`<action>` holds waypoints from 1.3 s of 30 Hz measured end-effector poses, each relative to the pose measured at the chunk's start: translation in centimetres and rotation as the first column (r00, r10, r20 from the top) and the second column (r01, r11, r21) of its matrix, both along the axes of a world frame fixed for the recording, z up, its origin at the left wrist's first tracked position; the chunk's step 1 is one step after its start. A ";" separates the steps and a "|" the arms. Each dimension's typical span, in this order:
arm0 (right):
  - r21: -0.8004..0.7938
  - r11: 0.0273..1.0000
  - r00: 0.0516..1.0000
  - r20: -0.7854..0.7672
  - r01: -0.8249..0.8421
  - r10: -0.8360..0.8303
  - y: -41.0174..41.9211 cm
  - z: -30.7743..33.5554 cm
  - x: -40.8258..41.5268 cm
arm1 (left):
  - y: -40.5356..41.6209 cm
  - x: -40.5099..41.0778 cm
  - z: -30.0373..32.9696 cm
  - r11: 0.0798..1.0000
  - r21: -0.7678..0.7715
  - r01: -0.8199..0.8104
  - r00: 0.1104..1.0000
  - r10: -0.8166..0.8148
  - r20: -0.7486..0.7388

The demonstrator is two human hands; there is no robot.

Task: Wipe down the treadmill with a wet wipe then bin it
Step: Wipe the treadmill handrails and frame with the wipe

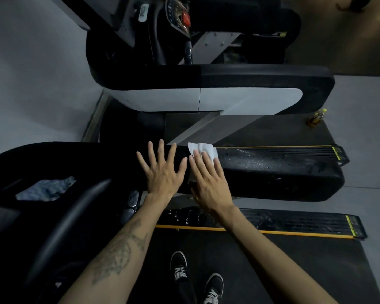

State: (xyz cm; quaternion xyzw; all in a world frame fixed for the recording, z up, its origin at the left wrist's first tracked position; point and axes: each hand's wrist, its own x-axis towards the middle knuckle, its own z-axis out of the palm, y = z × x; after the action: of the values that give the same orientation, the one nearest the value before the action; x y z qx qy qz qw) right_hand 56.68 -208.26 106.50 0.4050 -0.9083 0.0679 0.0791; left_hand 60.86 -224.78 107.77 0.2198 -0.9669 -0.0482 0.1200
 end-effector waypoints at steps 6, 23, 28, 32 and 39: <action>-0.052 0.985 0.986 0.048 0.164 -0.162 0.3 -0.9 2.0 | 0.0 -0.1 0.1 1.000 0.012 -0.003 1.000 0.003 0.014; -0.036 0.996 0.996 0.052 0.080 -0.078 -0.6 0.1 1.0 | -0.2 0.0 -0.1 1.000 0.024 0.010 1.000 -0.010 0.007; -0.076 0.962 0.964 0.065 0.262 -0.257 1.2 -0.6 2.1 | -0.2 0.0 -0.1 0.999 0.033 0.012 1.000 -0.012 0.010; -0.101 0.976 0.981 0.058 0.191 -0.186 -0.2 -0.5 1.9 | -0.2 0.0 -0.1 1.000 0.025 0.010 1.000 -0.010 0.004; -0.111 0.957 0.964 0.045 0.267 -0.263 1.7 -0.6 0.6 | -0.3 0.0 -0.3 0.999 0.030 0.016 1.000 -0.016 0.001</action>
State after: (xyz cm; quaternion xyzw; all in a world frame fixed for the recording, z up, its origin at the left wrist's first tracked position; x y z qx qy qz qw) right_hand 57.28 -206.61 105.92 0.2735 -0.9499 0.1156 0.0973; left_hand 60.81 -225.09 107.46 0.2137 -0.9679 -0.0634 0.1159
